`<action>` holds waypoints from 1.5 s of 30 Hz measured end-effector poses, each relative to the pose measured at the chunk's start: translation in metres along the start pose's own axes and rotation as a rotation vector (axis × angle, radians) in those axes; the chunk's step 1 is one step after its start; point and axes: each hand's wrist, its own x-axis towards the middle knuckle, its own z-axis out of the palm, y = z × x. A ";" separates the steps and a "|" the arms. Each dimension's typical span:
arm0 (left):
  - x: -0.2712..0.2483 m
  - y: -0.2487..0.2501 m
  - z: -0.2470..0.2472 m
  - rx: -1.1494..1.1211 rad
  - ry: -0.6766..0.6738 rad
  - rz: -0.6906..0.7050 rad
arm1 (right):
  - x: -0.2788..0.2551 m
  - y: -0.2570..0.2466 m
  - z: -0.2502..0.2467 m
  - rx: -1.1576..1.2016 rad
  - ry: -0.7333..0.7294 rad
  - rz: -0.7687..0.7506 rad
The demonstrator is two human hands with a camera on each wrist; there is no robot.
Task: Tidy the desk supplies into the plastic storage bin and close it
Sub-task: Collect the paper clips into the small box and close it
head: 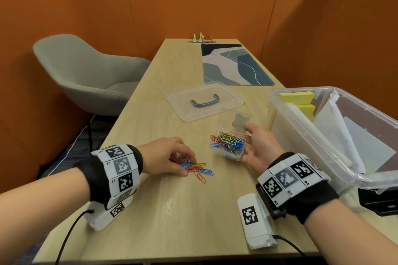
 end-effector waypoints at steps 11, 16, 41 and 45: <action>0.009 0.032 -0.031 -0.326 0.191 0.073 | -0.001 0.004 -0.005 -0.102 -0.010 0.042; 0.027 0.071 -0.037 -0.201 0.251 0.207 | -0.003 0.003 0.000 -0.106 -0.039 0.053; -0.004 0.004 -0.001 -0.090 0.036 -0.062 | 0.007 0.005 -0.006 -0.083 -0.042 0.058; -0.001 0.008 -0.004 -0.060 0.011 -0.078 | 0.004 0.005 -0.006 -0.089 -0.041 0.057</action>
